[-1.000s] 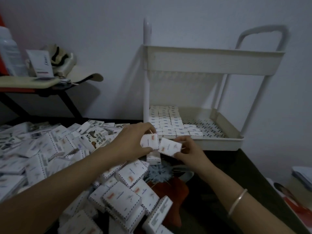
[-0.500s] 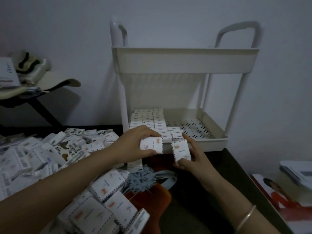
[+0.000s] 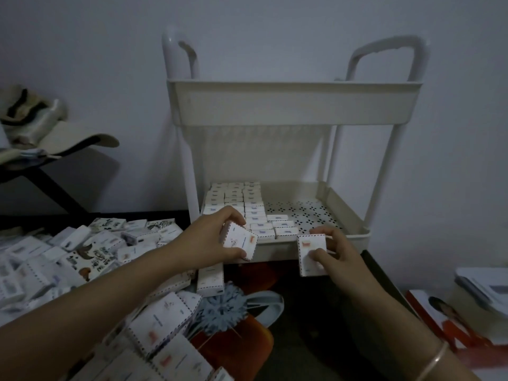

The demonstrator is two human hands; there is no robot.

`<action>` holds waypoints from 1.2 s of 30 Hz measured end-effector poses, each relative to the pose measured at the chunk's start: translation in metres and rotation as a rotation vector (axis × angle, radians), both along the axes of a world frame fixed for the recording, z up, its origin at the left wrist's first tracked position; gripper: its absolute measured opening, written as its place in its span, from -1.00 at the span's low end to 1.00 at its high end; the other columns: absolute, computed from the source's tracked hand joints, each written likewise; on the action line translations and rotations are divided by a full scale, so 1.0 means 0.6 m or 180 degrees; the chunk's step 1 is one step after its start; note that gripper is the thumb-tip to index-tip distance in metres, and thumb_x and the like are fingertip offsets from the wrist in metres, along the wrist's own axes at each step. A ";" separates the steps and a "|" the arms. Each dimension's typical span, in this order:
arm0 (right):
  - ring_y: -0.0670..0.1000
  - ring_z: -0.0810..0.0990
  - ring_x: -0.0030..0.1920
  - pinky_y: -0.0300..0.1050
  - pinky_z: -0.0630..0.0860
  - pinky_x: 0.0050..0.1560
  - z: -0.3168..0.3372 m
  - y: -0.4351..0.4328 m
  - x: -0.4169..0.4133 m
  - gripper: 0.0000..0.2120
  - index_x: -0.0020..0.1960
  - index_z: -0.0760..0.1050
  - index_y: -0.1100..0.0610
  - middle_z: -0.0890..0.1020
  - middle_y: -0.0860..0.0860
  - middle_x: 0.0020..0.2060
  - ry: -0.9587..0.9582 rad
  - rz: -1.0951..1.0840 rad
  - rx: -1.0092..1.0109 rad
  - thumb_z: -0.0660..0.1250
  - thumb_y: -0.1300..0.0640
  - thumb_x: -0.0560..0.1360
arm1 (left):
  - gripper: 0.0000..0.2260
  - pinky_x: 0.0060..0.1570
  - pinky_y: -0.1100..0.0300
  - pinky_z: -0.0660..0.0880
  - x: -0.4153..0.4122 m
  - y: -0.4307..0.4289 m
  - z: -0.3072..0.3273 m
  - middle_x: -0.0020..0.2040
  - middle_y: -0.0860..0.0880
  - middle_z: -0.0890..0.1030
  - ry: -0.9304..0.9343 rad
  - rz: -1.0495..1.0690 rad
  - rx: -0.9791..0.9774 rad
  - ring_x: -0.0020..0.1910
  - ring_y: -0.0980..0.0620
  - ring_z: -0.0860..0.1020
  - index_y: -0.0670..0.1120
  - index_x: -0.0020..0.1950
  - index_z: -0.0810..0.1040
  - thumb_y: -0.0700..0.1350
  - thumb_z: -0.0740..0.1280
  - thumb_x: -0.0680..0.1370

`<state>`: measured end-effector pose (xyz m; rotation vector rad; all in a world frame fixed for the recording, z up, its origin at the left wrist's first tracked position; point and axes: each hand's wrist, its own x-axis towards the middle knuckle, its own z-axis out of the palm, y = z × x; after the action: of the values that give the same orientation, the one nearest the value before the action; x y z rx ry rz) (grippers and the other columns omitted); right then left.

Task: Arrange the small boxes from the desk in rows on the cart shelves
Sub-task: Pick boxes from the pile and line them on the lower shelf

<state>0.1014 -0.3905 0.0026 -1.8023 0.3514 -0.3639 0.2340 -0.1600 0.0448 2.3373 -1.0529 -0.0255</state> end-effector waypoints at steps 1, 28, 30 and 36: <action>-0.04 0.52 0.10 -0.12 0.57 -0.07 0.005 -0.002 0.002 -0.69 0.13 0.39 -0.23 0.48 -0.05 0.20 0.0002 0.0017 -0.0047 0.27 0.19 0.57 | -0.54 -0.14 0.24 0.44 0.002 -0.002 0.003 0.08 0.22 0.50 0.0015 0.0014 -0.0002 -0.04 0.19 0.47 0.15 0.18 0.43 0.06 0.53 0.38; -0.04 0.53 -0.12 -0.30 0.45 -0.14 0.029 -0.082 0.235 -0.78 0.18 0.53 0.01 0.58 0.00 -0.05 -0.0354 -0.0385 -0.1613 0.29 0.02 0.56 | -0.55 -0.23 0.35 0.47 0.046 -0.064 0.008 0.06 0.16 0.59 0.0595 0.0209 -0.0716 -0.30 0.38 0.53 0.15 0.20 0.38 -0.15 0.48 0.43; -0.04 0.57 -0.05 -0.19 0.50 -0.08 0.009 -0.086 0.252 -0.75 0.22 0.49 0.03 0.62 -0.01 0.02 -0.0317 -0.0179 -0.0991 0.34 0.08 0.54 | -0.48 -0.07 0.23 0.57 0.049 -0.067 0.008 0.05 0.17 0.56 0.0709 0.0236 -0.0812 -0.14 0.28 0.58 0.22 0.25 0.35 -0.13 0.49 0.42; -0.18 0.55 -0.32 -0.42 0.42 -0.33 -0.005 -0.085 0.256 -0.82 0.10 0.48 -0.03 0.60 -0.01 -0.22 -0.0267 0.0295 -0.1015 0.36 0.15 0.54 | -0.50 -0.15 0.25 0.59 0.061 -0.078 0.007 0.03 0.09 0.51 0.0683 0.0205 -0.0852 -0.26 0.21 0.58 0.28 0.25 0.42 -0.08 0.51 0.42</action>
<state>0.2551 -0.4415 -0.0006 -2.0991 0.1555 -0.4481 0.2704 -0.2068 0.0491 2.0729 -0.8213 -0.1020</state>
